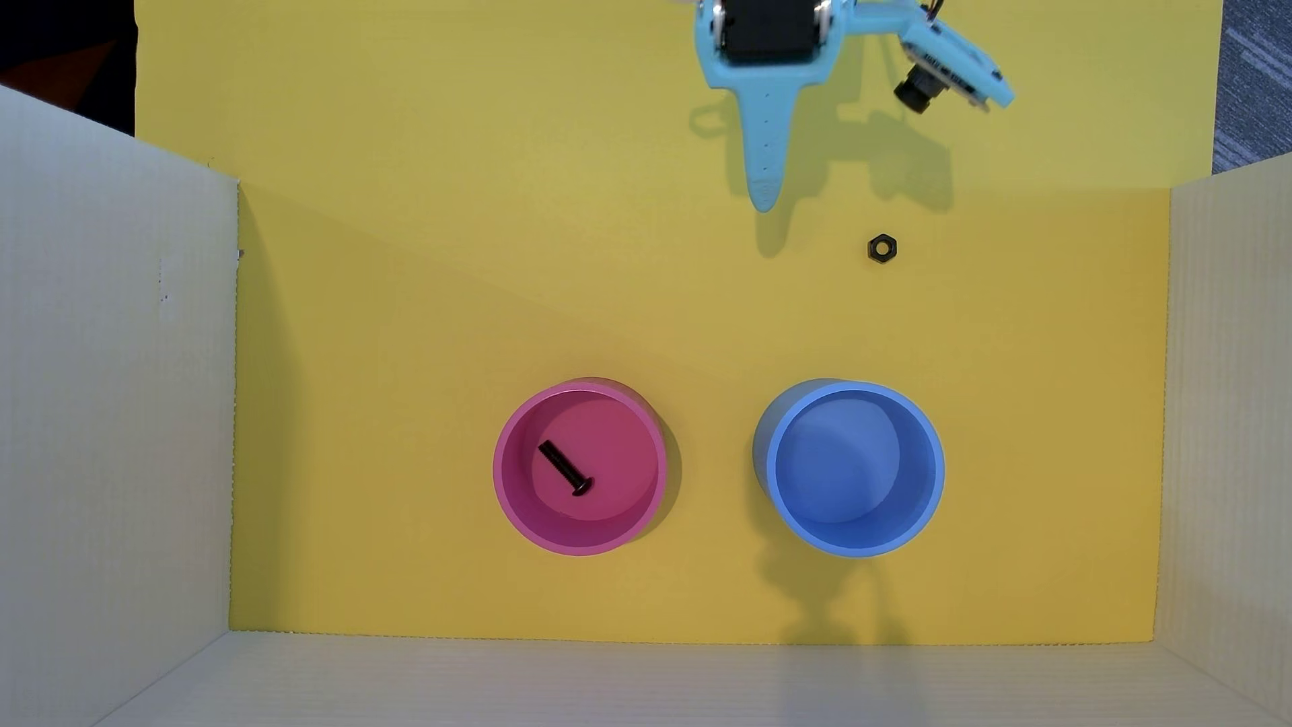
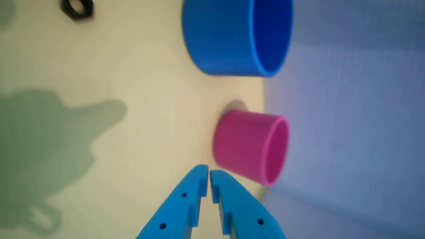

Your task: Pick up the bolt and place it in the pink box

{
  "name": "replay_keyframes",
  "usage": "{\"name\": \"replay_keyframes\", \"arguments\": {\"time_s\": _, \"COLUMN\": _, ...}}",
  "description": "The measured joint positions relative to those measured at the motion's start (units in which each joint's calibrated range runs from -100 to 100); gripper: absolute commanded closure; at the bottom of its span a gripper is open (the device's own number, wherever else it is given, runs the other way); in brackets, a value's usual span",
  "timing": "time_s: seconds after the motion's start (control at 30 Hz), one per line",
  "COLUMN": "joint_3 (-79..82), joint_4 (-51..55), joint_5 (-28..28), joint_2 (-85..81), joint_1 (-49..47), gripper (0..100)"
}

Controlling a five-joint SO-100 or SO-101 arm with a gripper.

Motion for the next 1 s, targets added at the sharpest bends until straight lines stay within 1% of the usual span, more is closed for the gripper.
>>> {"name": "replay_keyframes", "arguments": {"time_s": 0.17, "joint_3": 2.88, "joint_4": 11.39, "joint_5": -1.17, "joint_2": -2.46, "joint_1": -4.52, "gripper": 99}}
{"name": "replay_keyframes", "arguments": {"time_s": 0.3, "joint_3": 3.33, "joint_4": 18.33, "joint_5": -1.22, "joint_2": -3.22, "joint_1": -5.18, "gripper": 99}}
{"name": "replay_keyframes", "arguments": {"time_s": 0.77, "joint_3": 4.59, "joint_4": 22.10, "joint_5": -1.66, "joint_2": -3.39, "joint_1": -5.98, "gripper": 99}}
{"name": "replay_keyframes", "arguments": {"time_s": 1.0, "joint_3": 4.59, "joint_4": 22.10, "joint_5": -1.66, "joint_2": -3.39, "joint_1": -5.54, "gripper": 99}}
